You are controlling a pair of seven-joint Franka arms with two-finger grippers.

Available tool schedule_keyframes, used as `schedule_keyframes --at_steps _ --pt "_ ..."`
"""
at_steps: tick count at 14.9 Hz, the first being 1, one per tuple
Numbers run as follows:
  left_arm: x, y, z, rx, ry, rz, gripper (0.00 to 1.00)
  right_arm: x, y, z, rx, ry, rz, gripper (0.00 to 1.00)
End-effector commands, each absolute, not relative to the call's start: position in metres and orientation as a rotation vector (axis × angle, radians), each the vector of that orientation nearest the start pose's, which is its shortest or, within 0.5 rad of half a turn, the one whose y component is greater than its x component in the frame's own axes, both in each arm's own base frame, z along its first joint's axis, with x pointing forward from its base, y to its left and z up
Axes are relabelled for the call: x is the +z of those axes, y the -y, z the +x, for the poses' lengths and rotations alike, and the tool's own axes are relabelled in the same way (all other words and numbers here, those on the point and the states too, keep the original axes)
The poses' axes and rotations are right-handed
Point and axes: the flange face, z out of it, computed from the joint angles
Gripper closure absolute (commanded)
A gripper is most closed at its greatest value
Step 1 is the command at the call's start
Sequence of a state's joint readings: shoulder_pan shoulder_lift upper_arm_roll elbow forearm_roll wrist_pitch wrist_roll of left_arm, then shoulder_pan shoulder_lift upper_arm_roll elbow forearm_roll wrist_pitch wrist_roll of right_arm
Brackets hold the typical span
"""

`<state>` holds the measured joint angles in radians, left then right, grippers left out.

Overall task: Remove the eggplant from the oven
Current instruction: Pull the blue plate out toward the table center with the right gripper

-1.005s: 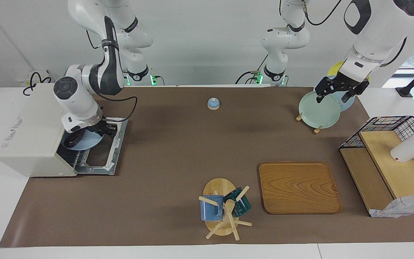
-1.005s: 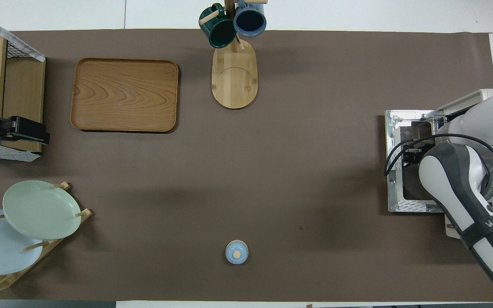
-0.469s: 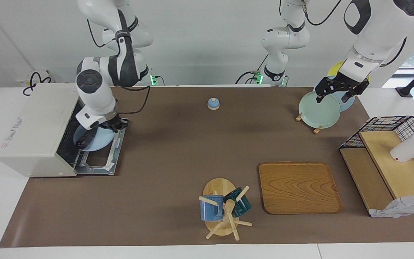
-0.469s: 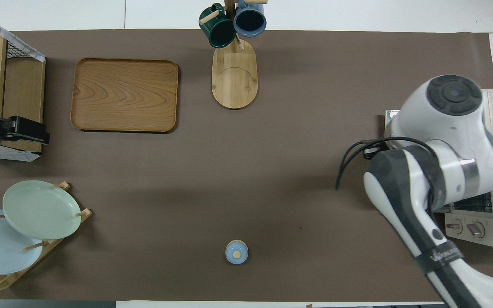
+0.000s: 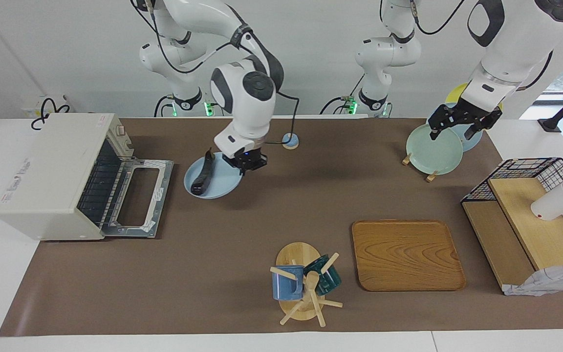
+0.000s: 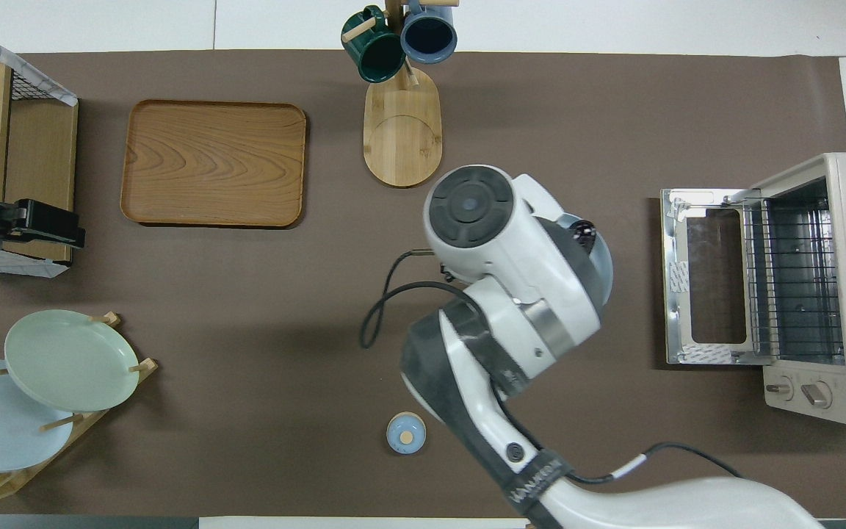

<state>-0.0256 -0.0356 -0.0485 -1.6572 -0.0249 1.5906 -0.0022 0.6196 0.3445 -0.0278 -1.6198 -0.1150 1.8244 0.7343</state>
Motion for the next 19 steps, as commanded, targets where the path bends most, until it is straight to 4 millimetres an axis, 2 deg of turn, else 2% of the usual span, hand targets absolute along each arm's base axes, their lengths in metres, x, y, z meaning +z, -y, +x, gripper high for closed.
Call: schedule_keyframes --at_steps 1,3,4,6,9,10,11,12,13,15,16,17,18,19 --pt "0.609 0.040 0.538 0.061 -0.115 -3.144 0.00 0.383 -0.422 0.556 0.071 -0.250 -3.257 1.00" --pt "0.609 0.040 0.538 0.061 -0.118 -3.144 0.00 0.382 -0.450 0.546 -0.007 -0.281 -3.172 1.00" --pt "0.609 0.040 0.538 0.061 -0.118 -3.144 0.00 0.378 -0.454 0.541 -0.002 -0.273 -3.163 1.00" --pt "0.609 0.040 0.538 0.058 -0.118 -3.145 0.00 0.365 -0.453 0.540 0.002 -0.277 -3.156 1.00" --pt "0.609 0.040 0.538 0.061 -0.115 -3.144 0.00 0.341 -0.456 0.535 -0.025 -0.319 -3.038 1.00" --pt "0.609 0.040 0.538 0.061 -0.115 -3.144 0.00 0.342 -0.455 0.537 -0.043 -0.323 -3.023 1.00" --pt "0.609 0.040 0.538 0.061 -0.115 -3.144 0.00 0.347 -0.454 0.539 -0.043 -0.326 -3.023 0.81" --pt "0.609 0.040 0.538 0.061 -0.115 -3.144 0.00 0.352 -0.451 0.541 -0.025 -0.322 -3.048 0.54" --pt "0.609 0.040 0.538 0.061 -0.118 -3.144 0.00 0.360 -0.446 0.546 -0.009 -0.297 -3.074 0.49" --pt "0.609 0.040 0.538 0.061 -0.118 -3.144 0.00 0.383 -0.416 0.562 0.000 -0.298 -3.099 0.49" --pt "0.608 0.040 0.538 0.068 -0.118 -3.144 0.00 0.402 -0.381 0.576 0.009 -0.341 -3.104 0.49" --pt "0.609 0.040 0.538 0.061 -0.115 -3.144 0.00 0.412 -0.353 0.578 0.065 -0.321 -3.135 0.55" --pt "0.609 0.040 0.538 0.063 -0.115 -3.144 0.00 0.411 -0.324 0.576 0.132 -0.290 -3.166 0.68" --pt "0.609 0.043 0.538 0.066 -0.118 -3.144 0.00 0.401 -0.288 0.577 0.182 -0.323 -3.180 0.78"
